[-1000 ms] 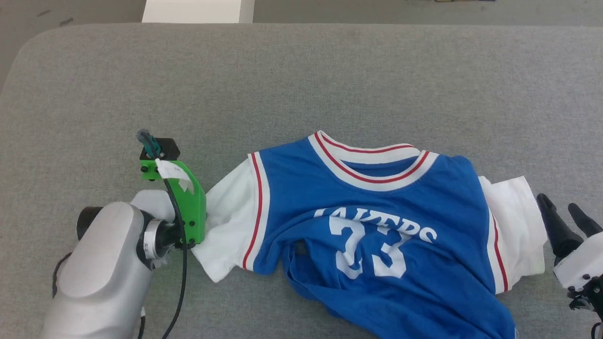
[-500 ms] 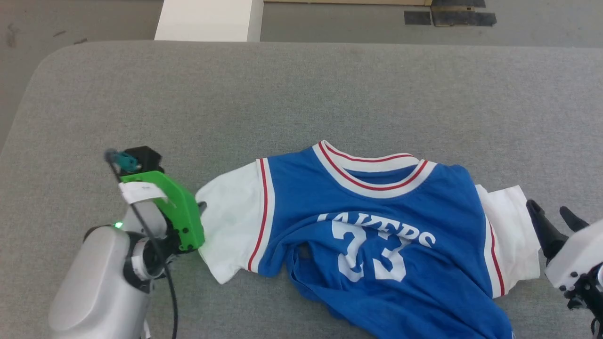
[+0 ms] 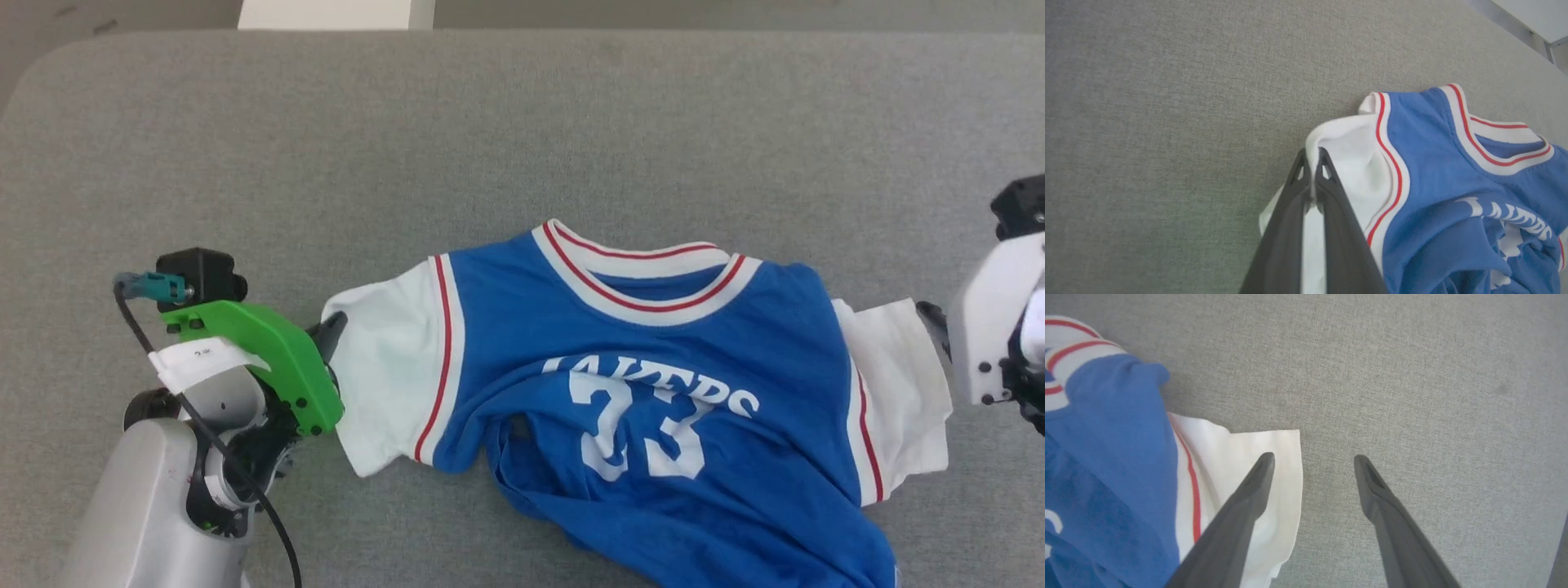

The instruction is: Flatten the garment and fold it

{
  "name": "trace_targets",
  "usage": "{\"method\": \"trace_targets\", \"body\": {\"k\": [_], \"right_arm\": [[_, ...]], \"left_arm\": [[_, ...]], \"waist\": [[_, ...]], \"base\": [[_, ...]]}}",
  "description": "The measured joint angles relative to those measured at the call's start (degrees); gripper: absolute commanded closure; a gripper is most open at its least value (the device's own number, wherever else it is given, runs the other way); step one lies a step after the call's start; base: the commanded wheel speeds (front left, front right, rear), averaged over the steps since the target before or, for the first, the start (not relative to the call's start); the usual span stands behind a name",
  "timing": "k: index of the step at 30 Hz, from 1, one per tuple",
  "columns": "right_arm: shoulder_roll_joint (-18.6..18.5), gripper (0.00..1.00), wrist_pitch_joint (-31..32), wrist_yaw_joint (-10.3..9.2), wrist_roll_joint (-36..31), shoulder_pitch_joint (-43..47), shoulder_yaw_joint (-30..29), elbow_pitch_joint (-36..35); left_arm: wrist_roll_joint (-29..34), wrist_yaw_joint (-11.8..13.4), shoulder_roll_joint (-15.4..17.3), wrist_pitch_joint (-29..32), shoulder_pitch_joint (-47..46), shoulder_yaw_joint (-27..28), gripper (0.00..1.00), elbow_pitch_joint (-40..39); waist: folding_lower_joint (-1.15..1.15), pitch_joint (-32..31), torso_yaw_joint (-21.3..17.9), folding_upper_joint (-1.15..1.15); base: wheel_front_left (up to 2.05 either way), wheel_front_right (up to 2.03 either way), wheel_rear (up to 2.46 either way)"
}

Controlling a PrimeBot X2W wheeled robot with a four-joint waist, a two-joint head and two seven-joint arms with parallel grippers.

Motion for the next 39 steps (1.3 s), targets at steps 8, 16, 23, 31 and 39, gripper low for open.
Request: {"method": "trace_targets", "body": {"k": [8, 16, 23, 31, 39], "right_arm": [[-2.54, 0.0, 6.19, -0.01, 1.57, -2.5, 8.49, 3.15], [-4.8, 1.0, 7.42, -0.01, 4.24, -4.43, 11.13, 3.18], [-4.1, 1.0, 5.04, 0.0, 6.44, -4.65, 10.35, 4.32], [0.04, 1.0, -3.23, 0.0, 8.12, -2.57, 2.21, 3.78], [6.75, 1.0, -7.81, 0.0, 10.91, 9.34, -7.84, -2.41]], "left_arm": [[0.26, 0.41, -0.31, -0.57, -0.01, -0.19, 1.0, -2.04], [0.2, 0.37, -0.59, -1.74, -0.02, -0.18, 1.0, -2.22], [-0.15, -0.02, -0.82, -2.87, 0.01, -0.01, 1.0, -1.31], [-0.76, -0.03, -1.0, -4.03, 1.76, 0.81, 1.0, -0.66], [-1.88, 0.57, -1.47, -5.16, 7.48, 2.2, 1.0, -0.76]], "waist": [[0.0, 4.61, 1.02, 0.0], [0.0, 6.73, 1.84, 0.0], [0.0, 5.48, 1.4, 0.0], [0.0, 1.45, 0.81, 0.0], [-0.01, -4.33, 0.2, 0.0]], "base": [[0.0, 0.0, 0.0], [0.0, 0.0, 0.0], [0.0, 0.0, 0.0], [0.0, 0.0, 0.0], [0.0, 0.0, 0.0]]}}
